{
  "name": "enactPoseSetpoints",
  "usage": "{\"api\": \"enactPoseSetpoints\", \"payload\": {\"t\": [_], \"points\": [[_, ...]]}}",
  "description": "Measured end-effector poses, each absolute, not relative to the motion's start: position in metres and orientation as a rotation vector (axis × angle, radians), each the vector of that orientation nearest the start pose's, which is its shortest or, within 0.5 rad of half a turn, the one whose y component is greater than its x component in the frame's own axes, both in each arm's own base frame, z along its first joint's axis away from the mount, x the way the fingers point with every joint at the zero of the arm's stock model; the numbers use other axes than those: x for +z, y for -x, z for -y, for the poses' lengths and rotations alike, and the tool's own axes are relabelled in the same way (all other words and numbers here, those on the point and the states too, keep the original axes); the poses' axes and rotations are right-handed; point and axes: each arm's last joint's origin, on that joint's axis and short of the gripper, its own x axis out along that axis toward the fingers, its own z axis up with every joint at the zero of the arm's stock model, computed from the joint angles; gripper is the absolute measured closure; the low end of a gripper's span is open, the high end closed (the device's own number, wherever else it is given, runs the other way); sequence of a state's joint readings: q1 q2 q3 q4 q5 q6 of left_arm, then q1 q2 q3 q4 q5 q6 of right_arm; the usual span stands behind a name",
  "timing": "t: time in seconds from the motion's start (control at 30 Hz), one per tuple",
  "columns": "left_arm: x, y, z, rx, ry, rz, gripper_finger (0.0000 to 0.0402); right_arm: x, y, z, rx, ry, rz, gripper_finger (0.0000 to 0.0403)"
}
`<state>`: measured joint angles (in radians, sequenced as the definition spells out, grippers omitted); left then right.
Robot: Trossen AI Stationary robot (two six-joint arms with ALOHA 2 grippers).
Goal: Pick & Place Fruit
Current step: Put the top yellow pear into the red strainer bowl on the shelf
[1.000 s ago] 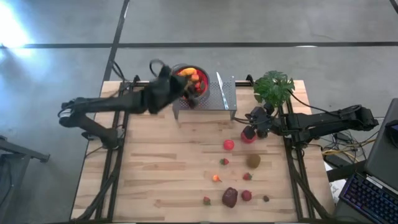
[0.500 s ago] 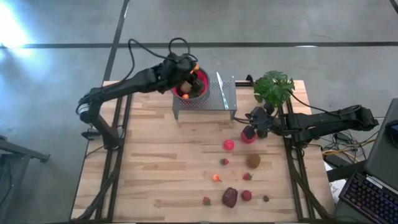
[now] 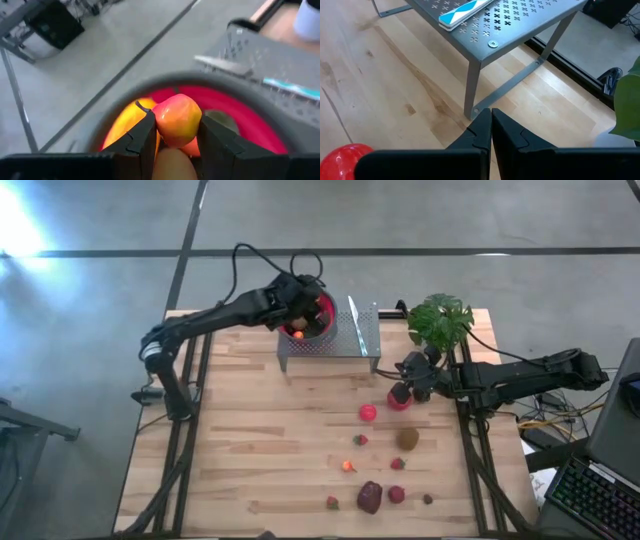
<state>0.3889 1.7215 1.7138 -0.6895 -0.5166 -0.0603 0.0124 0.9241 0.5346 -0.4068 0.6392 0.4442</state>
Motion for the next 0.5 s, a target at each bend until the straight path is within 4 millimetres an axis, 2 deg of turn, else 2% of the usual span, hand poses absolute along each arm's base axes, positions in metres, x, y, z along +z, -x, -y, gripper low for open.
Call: {"api": "enactPoseSetpoints", "payload": {"t": [0.5], "points": [[0.325, -0.339, -0.166, 0.918, 0.049, -0.844, 0.0271, 0.211, -0.174, 0.015, -0.746, -0.150, -0.616, 0.0394]]}}
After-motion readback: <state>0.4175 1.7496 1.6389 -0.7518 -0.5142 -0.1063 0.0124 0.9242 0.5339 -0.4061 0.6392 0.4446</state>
